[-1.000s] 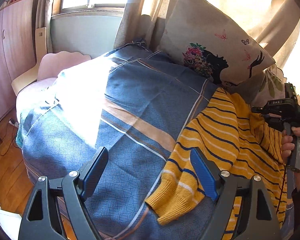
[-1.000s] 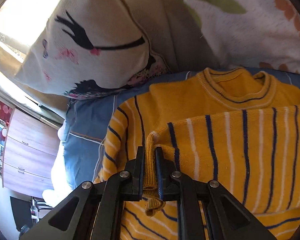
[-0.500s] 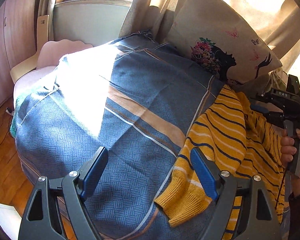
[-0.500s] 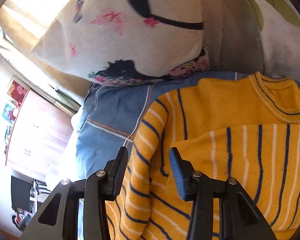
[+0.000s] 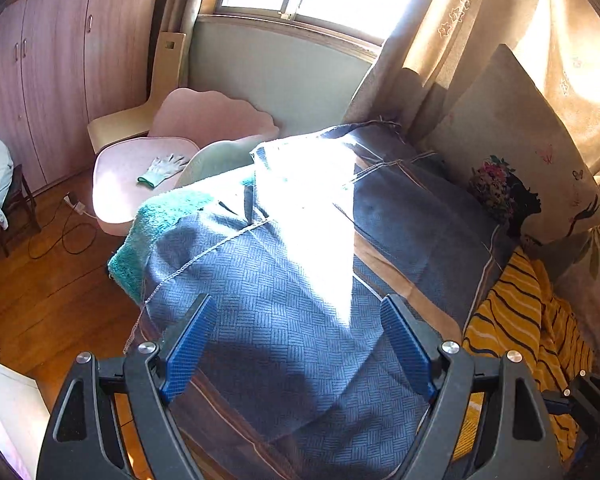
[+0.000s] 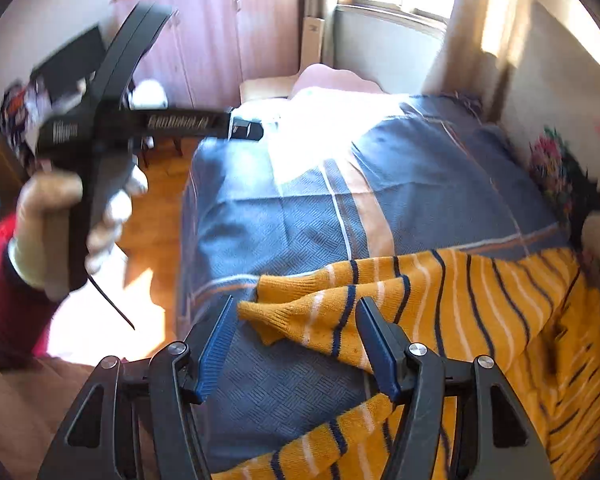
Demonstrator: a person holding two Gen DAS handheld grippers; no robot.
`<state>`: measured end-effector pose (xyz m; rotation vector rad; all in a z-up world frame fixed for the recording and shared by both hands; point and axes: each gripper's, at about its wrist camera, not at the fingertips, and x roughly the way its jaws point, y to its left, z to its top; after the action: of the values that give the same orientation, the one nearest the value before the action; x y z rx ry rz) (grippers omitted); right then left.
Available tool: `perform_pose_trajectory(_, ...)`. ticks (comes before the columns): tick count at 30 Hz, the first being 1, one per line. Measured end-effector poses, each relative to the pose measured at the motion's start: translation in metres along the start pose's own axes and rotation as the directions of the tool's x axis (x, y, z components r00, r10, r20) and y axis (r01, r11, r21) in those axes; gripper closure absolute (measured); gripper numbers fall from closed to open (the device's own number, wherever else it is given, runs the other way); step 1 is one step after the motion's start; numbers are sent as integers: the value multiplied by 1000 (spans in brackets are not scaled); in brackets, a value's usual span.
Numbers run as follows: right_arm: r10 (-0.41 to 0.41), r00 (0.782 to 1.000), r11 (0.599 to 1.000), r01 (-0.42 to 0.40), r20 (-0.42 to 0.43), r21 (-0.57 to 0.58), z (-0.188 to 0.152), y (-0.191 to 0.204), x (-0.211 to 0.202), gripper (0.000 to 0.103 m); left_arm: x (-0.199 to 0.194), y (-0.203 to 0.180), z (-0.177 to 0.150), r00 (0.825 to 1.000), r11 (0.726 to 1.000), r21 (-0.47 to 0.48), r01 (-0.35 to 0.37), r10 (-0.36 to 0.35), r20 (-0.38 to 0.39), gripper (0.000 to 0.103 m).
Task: Fold small clothes
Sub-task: 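Carry the sleeve across the sweater body with the right gripper, then release the sleeve onto the sweater and open the right gripper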
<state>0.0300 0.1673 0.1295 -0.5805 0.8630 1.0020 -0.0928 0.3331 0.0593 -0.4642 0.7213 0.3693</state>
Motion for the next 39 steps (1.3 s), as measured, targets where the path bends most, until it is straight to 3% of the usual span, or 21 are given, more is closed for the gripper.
perform_pose_trajectory(5, -182, 981, 963, 165, -63, -211, -12, 22, 20, 37, 1, -3, -2, 1000, 1000, 4, 12, -12, -12, 20)
perform_pose_trajectory(9, -257, 965, 928, 229, -61, -294, -15, 30, 50, 38, 5, -14, -5, 999, 999, 24, 31, -31, -29, 20)
perform_pose_trajectory(10, -257, 966, 925, 232, -44, -301, -15, 32, 54, 50, 4, -17, -5, 999, 999, 31, 36, -35, -31, 20)
perform_pose_trajectory(11, -230, 972, 937, 211, -37, -280, -12, 31, 55, 76, 3, -19, -6, 999, 999, 38, 39, -38, -31, 20)
perform_pose_trajectory(13, -185, 982, 970, 177, -38, -165, -3, 19, 55, 92, -1, -22, -6, 999, 998, 42, 39, -38, -25, 20)
perform_pose_trajectory(14, -192, 981, 976, 189, -15, -110, 1, 10, 50, 96, -3, -24, -5, 999, 998, 43, 42, -41, -22, 20)
perform_pose_trajectory(16, -207, 977, 978, 206, 52, 29, 11, -21, 27, 97, -6, -28, -4, 999, 998, 48, 50, -49, -19, 20)
perform_pose_trajectory(18, -237, 961, 953, 202, 143, 225, 15, -67, -15, 97, -10, -36, -4, 998, 996, 62, 56, -55, -15, 20)
perform_pose_trajectory(20, -301, 926, 876, 174, 228, 449, 3, -125, -66, 96, -11, -46, -5, 997, 994, 80, 70, -69, -16, 20)
perform_pose_trajectory(23, -423, 862, 663, 85, 279, 743, -54, -213, -137, 96, -11, -62, -9, 995, 989, 114, 99, -97, -25, 20)
perform_pose_trajectory(26, -534, 820, 411, 39, 206, 911, -141, -272, -180, 96, -6, -81, -15, 991, 980, 150, 131, -124, -50, 20)
perform_pose_trajectory(28, -573, 810, 282, 53, 124, 958, -196, -293, -193, 96, -1, -95, -20, 987, 973, 174, 150, -138, -77, 20)
perform_pose_trajectory(30, -585, 811, 178, 96, 27, 979, -242, -303, -193, 96, 4, -109, -27, 982, 965, 193, 175, -157, -106, 20)
perform_pose_trajectory(34, -553, 825, 45, 169, -116, 985, -310, -307, -179, 96, 7, -138, -40, 971, 946, 238, 222, -191, -147, 20)
perform_pose_trajectory(36, -530, 834, 2, 185, -156, 983, -334, -304, -173, 95, 8, -149, -46, 967, 937, 261, 233, -194, -166, 20)
perform_pose_trajectory(39, -527, 822, -49, 222, -214, 974, -353, -294, -176, 95, 12, -160, -55, 960, 928, 279, 248, -197, -199, 20)
